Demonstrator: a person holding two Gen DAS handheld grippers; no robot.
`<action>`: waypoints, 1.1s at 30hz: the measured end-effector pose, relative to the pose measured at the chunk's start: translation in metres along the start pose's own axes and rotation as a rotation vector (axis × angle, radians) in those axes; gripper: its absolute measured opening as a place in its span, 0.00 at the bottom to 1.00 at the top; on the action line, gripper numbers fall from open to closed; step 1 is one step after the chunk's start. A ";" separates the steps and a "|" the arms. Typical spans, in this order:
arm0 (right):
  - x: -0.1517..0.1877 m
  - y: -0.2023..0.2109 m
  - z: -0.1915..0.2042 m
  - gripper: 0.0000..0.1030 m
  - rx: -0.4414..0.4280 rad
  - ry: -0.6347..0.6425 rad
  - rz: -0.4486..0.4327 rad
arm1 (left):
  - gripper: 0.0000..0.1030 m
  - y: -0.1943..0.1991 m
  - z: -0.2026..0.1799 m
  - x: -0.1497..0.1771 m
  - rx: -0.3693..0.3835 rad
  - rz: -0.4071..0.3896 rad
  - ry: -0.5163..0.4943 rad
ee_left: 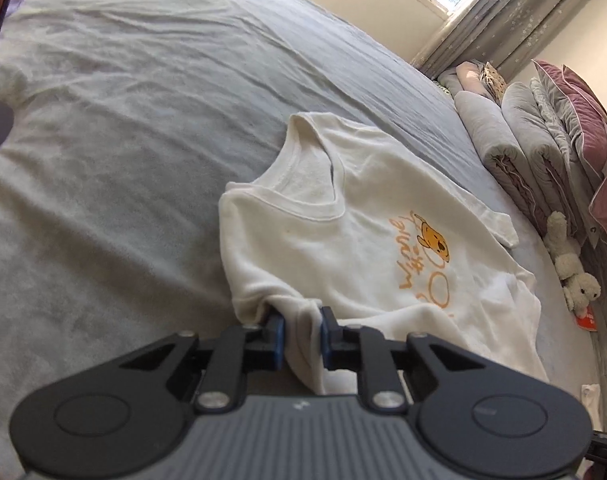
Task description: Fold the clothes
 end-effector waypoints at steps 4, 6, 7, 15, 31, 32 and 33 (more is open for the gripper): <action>0.006 0.027 0.029 0.09 -0.127 0.047 0.019 | 0.17 0.012 0.000 -0.038 -0.046 -0.074 -0.039; 0.010 0.036 0.047 0.05 -0.176 0.081 0.039 | 0.17 0.017 0.001 -0.055 -0.080 -0.096 -0.043; 0.011 0.041 0.057 0.01 -0.200 0.097 0.049 | 0.17 0.020 0.002 -0.062 -0.103 -0.107 -0.043; 0.009 0.045 0.095 0.10 -0.257 0.185 0.082 | 0.20 0.007 0.015 -0.067 -0.179 -0.053 -0.064; -0.155 -0.057 0.131 0.52 -0.186 0.306 -0.063 | 0.47 -0.010 0.043 -0.060 -0.159 -0.001 0.141; -0.164 -0.068 0.135 0.52 -0.190 0.315 -0.057 | 0.47 -0.015 0.045 -0.060 -0.179 0.008 0.138; -0.172 -0.078 0.140 0.53 -0.193 0.324 -0.051 | 0.48 -0.019 0.047 -0.060 -0.185 0.019 0.140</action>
Point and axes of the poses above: each gripper's, at about its wrist camera, not at the fingertips, and y roughly against the way its jaws point, z to its left, x to its underside, the point moved 7 cm from there along -y, roughly the way its jaws point, and after that the axes turned 6 degrees about -x, right-handed, at the moved point
